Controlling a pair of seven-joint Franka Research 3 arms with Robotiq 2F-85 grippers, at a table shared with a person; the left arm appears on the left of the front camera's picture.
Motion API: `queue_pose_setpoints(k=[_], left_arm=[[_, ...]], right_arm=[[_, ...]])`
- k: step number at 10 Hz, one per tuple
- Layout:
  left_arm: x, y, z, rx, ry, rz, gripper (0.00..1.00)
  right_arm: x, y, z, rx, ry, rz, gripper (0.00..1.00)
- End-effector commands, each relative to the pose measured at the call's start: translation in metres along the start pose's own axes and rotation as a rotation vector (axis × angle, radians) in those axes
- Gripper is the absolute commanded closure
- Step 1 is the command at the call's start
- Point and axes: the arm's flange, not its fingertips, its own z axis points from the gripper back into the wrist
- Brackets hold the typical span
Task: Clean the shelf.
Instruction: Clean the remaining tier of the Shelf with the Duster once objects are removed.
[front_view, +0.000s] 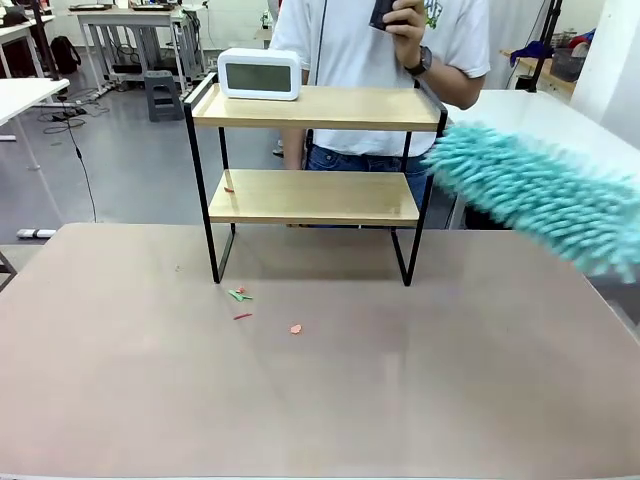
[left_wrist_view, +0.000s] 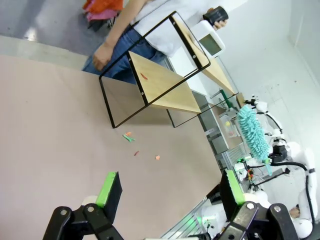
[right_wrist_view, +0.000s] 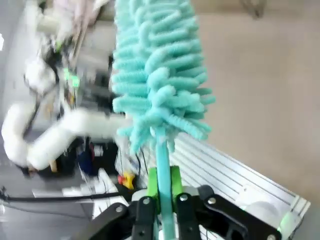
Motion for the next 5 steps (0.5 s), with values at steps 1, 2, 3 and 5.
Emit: queue_pose_setpoints(k=[1, 2, 3, 5], left_arm=[[0.0003, -0.0010, -0.0013, -0.015, -0.012, -0.018, 0.00], [0.0003, -0.0010, -0.0013, -0.015, -0.012, -0.018, 0.00], [0.0003, -0.0010, -0.0013, -0.015, -0.012, -0.018, 0.00], [0.0003, -0.0010, -0.0013, -0.015, -0.012, -0.018, 0.00]], right_arm=[[0.0167, 0.0083, -0.0272, 0.031, 0.089, 0.068, 0.88], [0.0167, 0.0083, -0.0272, 0.031, 0.089, 0.068, 0.88], [0.0167, 0.0083, -0.0272, 0.031, 0.089, 0.068, 0.88], [0.0081, 0.0068, -0.0181, 0.004, 0.064, 0.028, 0.88]])
